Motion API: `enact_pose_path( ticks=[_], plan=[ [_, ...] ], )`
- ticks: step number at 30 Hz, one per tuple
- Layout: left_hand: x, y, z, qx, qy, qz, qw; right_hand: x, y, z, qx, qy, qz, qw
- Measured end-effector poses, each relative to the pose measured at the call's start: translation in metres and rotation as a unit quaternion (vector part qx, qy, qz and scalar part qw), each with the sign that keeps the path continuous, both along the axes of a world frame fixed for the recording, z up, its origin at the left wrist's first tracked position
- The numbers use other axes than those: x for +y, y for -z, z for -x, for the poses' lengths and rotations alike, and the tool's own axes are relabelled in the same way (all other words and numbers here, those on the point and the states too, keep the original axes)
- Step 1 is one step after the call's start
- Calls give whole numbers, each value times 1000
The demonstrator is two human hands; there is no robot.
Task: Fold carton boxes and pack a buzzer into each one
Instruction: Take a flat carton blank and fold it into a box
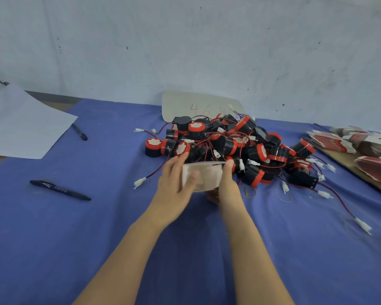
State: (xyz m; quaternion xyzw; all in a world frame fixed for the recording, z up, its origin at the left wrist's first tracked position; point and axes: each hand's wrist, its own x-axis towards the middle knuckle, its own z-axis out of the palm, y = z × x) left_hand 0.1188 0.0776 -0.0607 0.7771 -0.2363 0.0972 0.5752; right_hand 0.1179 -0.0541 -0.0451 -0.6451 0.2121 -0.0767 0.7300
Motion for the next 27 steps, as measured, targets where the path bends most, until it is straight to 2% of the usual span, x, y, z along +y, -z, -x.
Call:
enact_pose_path(
  ticks=[2, 4, 6, 9, 12, 13, 16, 21, 25, 27],
  plan=[
    [-5, -6, -3, 65, -16, 67, 996, 6, 2, 0, -30, -47, -38, 998],
    [-5, -14, -5, 192, -59, 178, 963, 8, 0, 2, -28, -79, -58, 995],
    [2, -15, -8, 267, -31, 218, 938, 3, 2, 2, -56, -121, -28, 991],
    [7, -13, -7, 260, -4, 210, 942, 3, 5, 4, -89, -151, 55, 983],
    [7, -11, -4, 195, 4, 159, 968, 9, 9, 2, -66, -115, 208, 969],
    [7, -12, -3, 186, -3, 130, 974, 10, 9, 1, -57, -99, 222, 968],
    [4, -12, 1, 173, -27, 85, 981, 7, 8, 1, -41, -70, 208, 975],
    [0, -15, 7, 202, 20, 124, 971, 14, 6, 2, -62, -79, 166, 981],
    [2, -4, -1, 201, -40, 116, 972, 17, 3, 3, -85, -88, 133, 984],
    [5, -4, -3, 222, -76, 115, 965, 16, -1, 2, -67, -98, 62, 991]
  ],
)
